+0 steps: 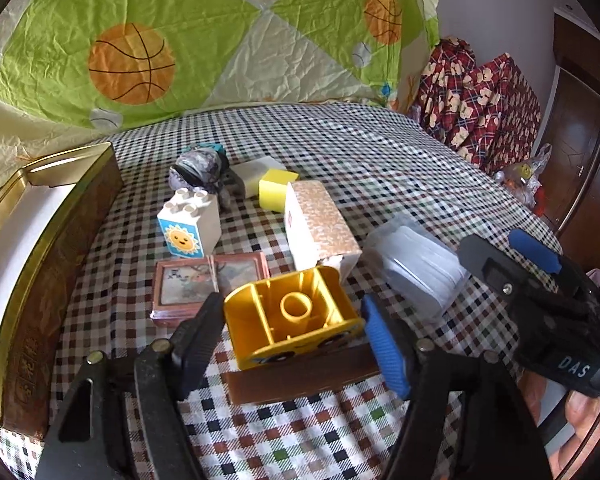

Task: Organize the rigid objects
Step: 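Grasp the clear plastic box with the right tool while the left tool lifts the yellow block, then carry the yellow block and clear box toward the gold tin tray with both tools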

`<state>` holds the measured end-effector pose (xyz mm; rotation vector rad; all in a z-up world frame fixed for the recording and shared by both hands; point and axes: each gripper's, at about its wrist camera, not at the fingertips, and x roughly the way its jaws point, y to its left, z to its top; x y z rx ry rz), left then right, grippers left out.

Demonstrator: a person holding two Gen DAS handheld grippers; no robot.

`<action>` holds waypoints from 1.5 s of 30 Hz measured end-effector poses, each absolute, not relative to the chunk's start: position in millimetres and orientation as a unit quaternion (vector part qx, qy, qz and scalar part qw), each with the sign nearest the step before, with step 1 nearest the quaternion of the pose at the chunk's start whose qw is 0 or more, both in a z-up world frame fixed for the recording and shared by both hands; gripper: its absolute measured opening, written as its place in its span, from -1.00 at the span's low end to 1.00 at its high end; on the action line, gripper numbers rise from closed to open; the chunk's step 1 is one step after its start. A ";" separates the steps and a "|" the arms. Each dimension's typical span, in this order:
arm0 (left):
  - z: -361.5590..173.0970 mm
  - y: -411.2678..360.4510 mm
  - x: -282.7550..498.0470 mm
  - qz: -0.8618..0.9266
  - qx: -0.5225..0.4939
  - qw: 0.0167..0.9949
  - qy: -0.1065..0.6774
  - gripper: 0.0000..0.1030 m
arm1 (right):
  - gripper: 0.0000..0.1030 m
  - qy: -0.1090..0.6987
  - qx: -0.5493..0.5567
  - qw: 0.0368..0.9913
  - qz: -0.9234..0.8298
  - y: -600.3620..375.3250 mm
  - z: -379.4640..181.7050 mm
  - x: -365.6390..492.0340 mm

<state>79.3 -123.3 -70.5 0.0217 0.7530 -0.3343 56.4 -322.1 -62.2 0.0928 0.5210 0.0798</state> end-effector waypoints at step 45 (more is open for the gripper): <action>-48.8 -62.3 52.9 -0.089 -0.009 0.968 0.236 0.36 | 0.09 0.292 -0.049 0.950 0.098 -281.0 -74.6 78.2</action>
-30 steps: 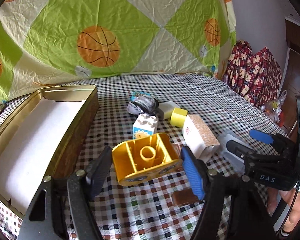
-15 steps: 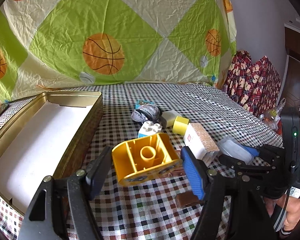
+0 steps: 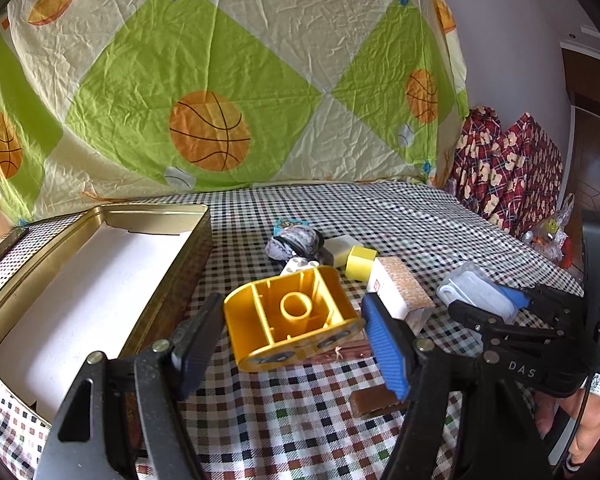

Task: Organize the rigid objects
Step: 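Carry the yellow block and clear box toward the gold tin tray with both tools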

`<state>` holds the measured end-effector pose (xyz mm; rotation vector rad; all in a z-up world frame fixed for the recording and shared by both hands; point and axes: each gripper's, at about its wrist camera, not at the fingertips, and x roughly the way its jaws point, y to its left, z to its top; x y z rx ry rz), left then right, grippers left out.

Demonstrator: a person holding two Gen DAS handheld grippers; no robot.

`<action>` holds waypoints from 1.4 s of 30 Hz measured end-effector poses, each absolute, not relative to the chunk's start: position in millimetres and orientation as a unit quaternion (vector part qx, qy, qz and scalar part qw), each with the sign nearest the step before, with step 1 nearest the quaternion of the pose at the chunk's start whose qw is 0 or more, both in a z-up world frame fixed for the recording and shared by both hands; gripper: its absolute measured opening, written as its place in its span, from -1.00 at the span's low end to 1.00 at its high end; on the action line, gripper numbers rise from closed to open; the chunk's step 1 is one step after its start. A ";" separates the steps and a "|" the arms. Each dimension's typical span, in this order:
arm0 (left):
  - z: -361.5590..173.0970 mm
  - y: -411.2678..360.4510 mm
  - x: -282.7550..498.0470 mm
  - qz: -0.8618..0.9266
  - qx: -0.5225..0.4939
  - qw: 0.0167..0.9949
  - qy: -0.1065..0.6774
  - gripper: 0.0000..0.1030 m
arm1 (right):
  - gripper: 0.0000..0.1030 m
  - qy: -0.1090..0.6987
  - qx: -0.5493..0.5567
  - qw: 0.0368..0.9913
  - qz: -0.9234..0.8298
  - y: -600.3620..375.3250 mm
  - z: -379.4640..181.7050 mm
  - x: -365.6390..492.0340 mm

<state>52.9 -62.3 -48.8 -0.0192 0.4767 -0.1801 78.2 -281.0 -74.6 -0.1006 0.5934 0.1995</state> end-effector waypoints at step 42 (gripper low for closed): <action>-41.1 -57.2 23.7 -0.053 -0.021 0.986 0.157 0.36 | 0.09 0.133 0.004 0.986 0.099 -299.0 -65.8 34.7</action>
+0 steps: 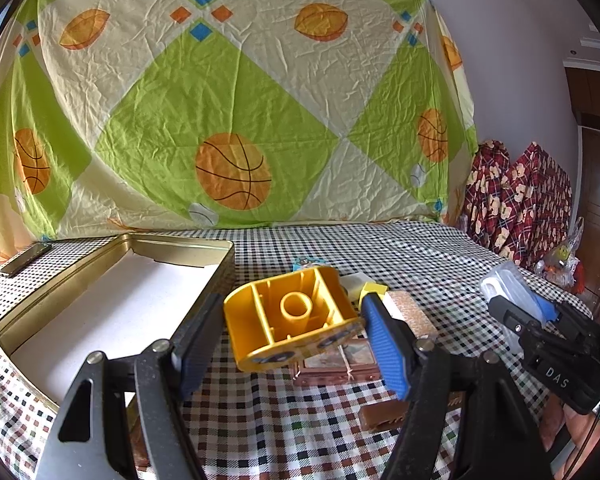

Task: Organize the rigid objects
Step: 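Carry the yellow block and clear box toward the gold tin tray with both tools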

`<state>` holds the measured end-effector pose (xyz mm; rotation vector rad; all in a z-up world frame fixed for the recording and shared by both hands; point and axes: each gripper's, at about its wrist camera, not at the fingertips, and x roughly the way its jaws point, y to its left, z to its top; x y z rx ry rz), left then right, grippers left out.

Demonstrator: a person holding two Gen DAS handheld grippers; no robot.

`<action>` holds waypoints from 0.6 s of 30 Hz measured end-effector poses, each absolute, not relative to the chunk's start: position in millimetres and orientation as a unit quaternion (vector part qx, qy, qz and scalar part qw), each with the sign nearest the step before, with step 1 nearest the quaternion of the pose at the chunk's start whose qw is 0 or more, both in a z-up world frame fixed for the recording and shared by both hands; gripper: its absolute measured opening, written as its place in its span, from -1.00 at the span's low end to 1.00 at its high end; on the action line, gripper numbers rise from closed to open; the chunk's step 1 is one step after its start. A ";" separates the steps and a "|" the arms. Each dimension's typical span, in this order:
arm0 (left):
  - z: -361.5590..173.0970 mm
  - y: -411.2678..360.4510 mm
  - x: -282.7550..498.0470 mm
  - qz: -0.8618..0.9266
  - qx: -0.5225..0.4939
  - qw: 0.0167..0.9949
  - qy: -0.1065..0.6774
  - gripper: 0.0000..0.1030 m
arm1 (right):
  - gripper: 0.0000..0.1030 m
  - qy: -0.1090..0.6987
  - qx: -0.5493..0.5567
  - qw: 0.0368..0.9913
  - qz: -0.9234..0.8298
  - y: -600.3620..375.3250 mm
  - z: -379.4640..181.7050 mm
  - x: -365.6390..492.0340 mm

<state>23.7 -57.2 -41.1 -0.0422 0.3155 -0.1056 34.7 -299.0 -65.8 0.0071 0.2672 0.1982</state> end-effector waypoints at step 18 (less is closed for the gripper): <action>-38.4 -44.3 12.7 -0.037 -0.022 0.990 0.133 0.36 | 0.09 0.118 0.021 0.989 0.084 -279.7 -67.4 23.9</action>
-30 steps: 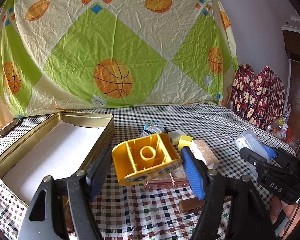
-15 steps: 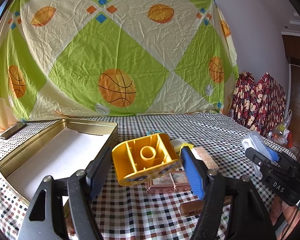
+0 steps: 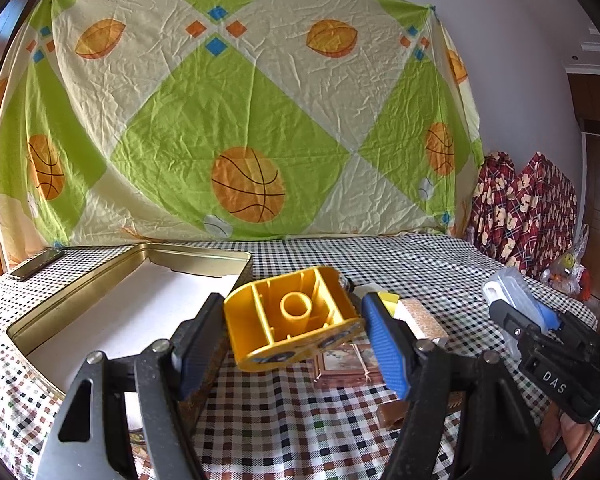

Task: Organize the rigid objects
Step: 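Carry the yellow block and clear box toward the gold tin tray with both tools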

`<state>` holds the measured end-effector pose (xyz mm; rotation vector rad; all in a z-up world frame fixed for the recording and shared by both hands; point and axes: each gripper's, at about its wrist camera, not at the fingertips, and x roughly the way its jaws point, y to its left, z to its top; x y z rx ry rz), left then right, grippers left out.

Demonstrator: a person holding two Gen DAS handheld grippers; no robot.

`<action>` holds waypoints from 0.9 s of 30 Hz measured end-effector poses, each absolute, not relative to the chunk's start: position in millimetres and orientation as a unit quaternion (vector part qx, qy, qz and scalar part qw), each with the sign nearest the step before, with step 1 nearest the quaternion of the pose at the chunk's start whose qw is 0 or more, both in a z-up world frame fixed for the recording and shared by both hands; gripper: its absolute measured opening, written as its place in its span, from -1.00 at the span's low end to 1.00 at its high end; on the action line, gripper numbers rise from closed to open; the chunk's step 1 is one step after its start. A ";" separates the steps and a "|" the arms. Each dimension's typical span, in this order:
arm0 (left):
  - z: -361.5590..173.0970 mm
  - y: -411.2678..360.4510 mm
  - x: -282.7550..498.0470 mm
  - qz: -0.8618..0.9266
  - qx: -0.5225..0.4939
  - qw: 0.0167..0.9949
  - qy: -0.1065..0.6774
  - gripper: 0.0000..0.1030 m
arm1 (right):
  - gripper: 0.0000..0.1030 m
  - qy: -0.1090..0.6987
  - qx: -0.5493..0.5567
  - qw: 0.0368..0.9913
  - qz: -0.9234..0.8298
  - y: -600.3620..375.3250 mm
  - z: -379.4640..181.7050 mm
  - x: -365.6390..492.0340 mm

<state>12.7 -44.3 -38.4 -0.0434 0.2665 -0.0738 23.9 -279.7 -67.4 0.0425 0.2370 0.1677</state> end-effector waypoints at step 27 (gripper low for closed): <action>-37.8 -13.2 -4.3 0.000 -0.012 0.995 0.104 0.36 | 0.09 0.124 -0.003 0.982 0.141 -225.6 -70.1 15.8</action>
